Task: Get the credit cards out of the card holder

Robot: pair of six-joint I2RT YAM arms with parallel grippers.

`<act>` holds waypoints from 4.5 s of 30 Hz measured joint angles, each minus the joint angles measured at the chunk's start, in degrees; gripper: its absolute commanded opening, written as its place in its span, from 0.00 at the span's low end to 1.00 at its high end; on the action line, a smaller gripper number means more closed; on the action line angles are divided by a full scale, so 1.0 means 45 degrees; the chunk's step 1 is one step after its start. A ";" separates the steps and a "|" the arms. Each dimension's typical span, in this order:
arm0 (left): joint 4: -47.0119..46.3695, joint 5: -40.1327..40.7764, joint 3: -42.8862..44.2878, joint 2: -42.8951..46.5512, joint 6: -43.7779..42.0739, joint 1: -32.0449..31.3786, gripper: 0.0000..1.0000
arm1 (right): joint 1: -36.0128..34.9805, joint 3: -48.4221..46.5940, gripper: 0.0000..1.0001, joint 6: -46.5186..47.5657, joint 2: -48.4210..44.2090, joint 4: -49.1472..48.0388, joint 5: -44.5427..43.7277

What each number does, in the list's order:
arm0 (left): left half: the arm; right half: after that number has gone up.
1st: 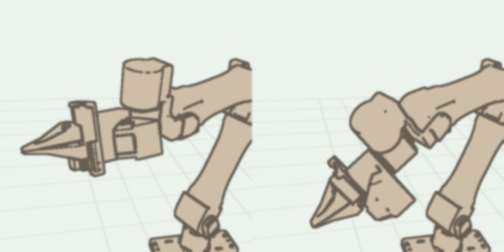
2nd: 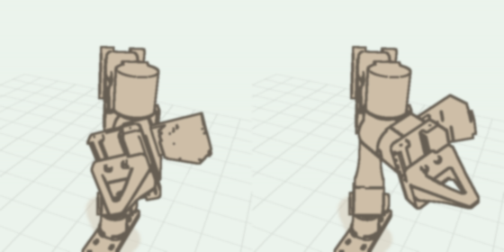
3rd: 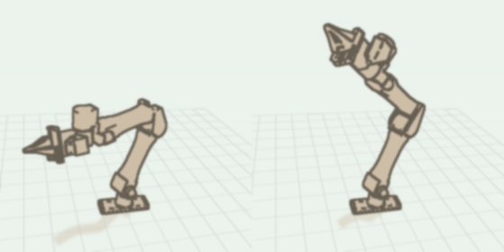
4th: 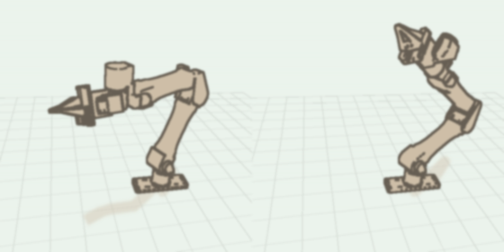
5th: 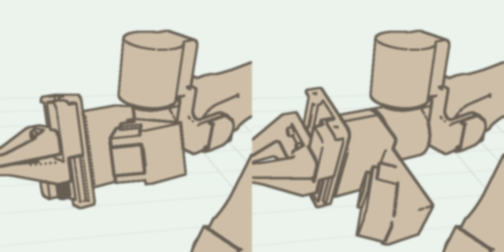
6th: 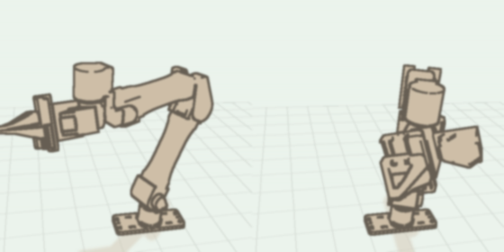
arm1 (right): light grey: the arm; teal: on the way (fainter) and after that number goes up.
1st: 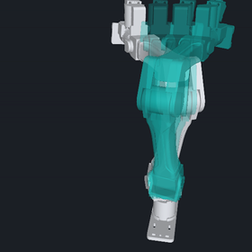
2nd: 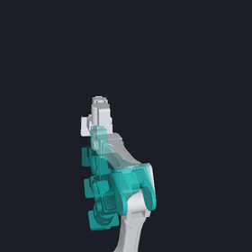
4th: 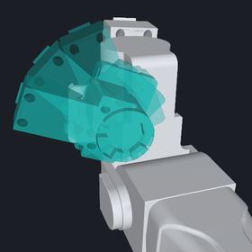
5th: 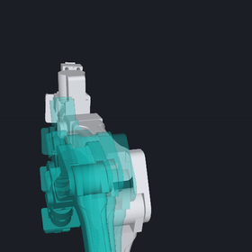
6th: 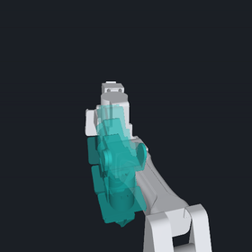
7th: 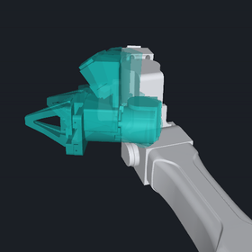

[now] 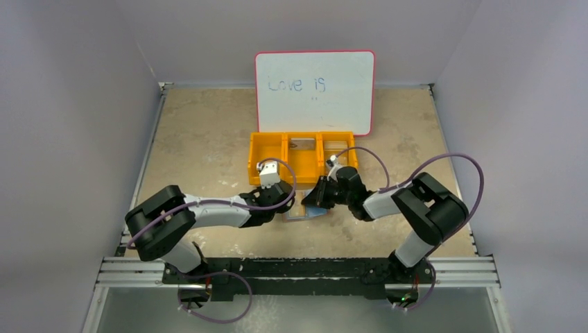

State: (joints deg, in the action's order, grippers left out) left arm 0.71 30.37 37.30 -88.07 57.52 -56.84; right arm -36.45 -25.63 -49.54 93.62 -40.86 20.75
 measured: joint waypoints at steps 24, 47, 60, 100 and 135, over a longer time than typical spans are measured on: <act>0.0126 0.0126 0.0029 -0.0039 0.0039 0.0019 0.00 | 0.0704 0.0879 0.00 -0.0690 -0.1209 0.0078 0.0248; -0.0238 -0.0583 -0.0563 0.1044 -0.0316 0.0019 0.41 | 0.1103 0.1083 0.00 -0.0403 -0.0957 0.0136 0.0622; -0.0787 -0.1263 -0.0058 0.0044 -0.0714 0.0019 0.23 | 0.1103 0.1083 0.03 -0.0408 -0.0942 0.0053 0.0622; 0.0393 -0.0010 0.0976 -0.0855 -0.0204 -0.0389 0.00 | 0.1190 0.1622 0.00 -0.1452 -0.0223 -0.1860 0.0962; 0.1477 0.0690 0.0704 -0.0287 0.0306 -0.0471 0.00 | 0.1613 0.2181 0.29 -0.1287 -0.1180 -0.1413 0.0991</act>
State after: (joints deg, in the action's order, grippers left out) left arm 7.35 33.47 40.47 -89.36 58.89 -58.96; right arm -29.19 -15.81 -55.33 88.31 -47.22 25.21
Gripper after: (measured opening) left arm 0.049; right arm 0.286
